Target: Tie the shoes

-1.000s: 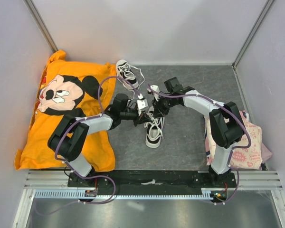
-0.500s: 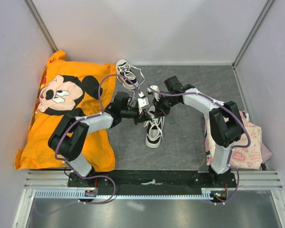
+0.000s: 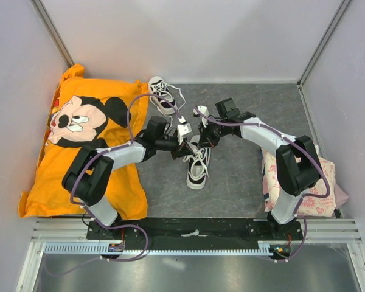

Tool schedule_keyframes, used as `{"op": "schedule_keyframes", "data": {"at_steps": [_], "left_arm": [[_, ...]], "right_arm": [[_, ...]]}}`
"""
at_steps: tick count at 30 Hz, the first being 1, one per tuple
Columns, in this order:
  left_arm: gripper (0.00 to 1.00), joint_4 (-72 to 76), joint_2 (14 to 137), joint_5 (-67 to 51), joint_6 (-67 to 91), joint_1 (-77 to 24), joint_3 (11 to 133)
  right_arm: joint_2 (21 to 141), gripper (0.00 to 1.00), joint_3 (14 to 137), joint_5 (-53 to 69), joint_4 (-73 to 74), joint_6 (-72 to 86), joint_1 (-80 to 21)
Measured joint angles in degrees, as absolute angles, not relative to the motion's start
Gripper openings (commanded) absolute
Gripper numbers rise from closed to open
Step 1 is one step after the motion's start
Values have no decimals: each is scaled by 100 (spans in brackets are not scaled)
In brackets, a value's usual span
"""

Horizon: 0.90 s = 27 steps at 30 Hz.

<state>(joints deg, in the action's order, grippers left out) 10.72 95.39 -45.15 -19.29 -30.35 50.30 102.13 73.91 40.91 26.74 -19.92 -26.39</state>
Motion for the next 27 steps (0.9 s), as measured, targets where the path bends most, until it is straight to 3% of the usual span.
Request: {"op": "schedule_keyframes", "data": {"at_steps": [27], "left_arm": [[2, 73, 9889, -4010, -1367, -3208, 5798]], "right_arm": [[9904, 0, 6932, 4195, 2029, -1339, -2602]]}}
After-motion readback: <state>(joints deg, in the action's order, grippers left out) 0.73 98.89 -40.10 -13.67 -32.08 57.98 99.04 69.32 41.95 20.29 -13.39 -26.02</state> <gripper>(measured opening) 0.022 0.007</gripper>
